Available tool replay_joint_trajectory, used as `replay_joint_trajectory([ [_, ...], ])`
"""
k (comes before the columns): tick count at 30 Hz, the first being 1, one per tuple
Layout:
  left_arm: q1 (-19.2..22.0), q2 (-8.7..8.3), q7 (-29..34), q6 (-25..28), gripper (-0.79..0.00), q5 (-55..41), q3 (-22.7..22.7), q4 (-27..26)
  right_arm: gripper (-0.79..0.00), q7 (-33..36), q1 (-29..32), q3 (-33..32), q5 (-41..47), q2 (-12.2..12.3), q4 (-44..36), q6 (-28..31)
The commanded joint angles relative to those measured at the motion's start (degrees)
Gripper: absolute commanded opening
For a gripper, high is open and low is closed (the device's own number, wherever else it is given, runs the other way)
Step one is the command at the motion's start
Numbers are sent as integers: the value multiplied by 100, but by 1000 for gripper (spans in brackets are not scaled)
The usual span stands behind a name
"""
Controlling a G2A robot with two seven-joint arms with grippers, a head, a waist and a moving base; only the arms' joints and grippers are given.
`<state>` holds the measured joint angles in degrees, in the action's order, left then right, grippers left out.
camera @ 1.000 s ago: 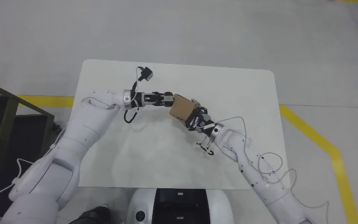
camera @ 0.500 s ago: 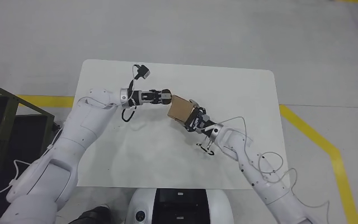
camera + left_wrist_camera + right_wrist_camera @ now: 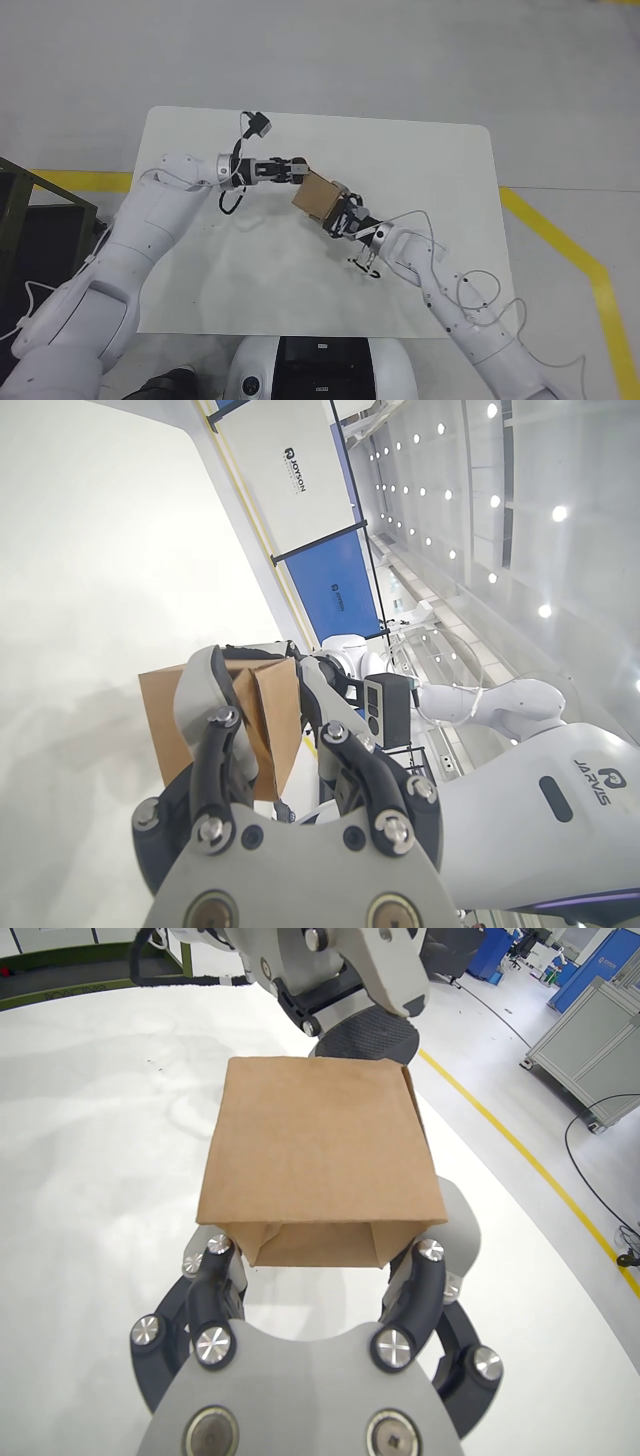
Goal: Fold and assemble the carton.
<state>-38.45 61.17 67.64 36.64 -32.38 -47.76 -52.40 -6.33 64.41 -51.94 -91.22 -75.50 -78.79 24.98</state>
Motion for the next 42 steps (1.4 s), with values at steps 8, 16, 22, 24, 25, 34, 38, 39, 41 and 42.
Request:
replay_joint_trajectory([
  [8,8,13,75,-74,-696,-35,133,-158,-326,-101,6,-5,192,-25,73,-29],
  [16,-52,-55,-85,85,-668,-73,-3,257,-336,-187,87,-200,244,22,258,-6],
  [22,-98,-155,-245,245,-656,143,-197,504,-246,-274,103,-250,119,70,250,302],
  [24,-134,-170,-270,270,-646,134,-241,513,-185,-280,83,-228,69,81,291,471],
  [25,-150,-176,-273,273,-643,145,-255,514,-135,-258,58,-215,18,86,319,540],
  [34,-229,-169,-300,300,-354,227,-300,554,0,-208,7,-218,41,99,600,655],
  [38,-230,-176,-322,322,0,234,-370,597,0,-323,139,-377,102,147,444,608],
  [39,-226,-178,-334,333,0,240,-391,610,0,-365,196,-434,131,165,377,611],
  [41,-223,-178,-354,354,0,252,-423,640,0,-491,330,-564,184,209,203,663],
  [42,-220,-176,-380,374,0,255,-441,660,0,-555,413,-650,221,235,116,677],
])
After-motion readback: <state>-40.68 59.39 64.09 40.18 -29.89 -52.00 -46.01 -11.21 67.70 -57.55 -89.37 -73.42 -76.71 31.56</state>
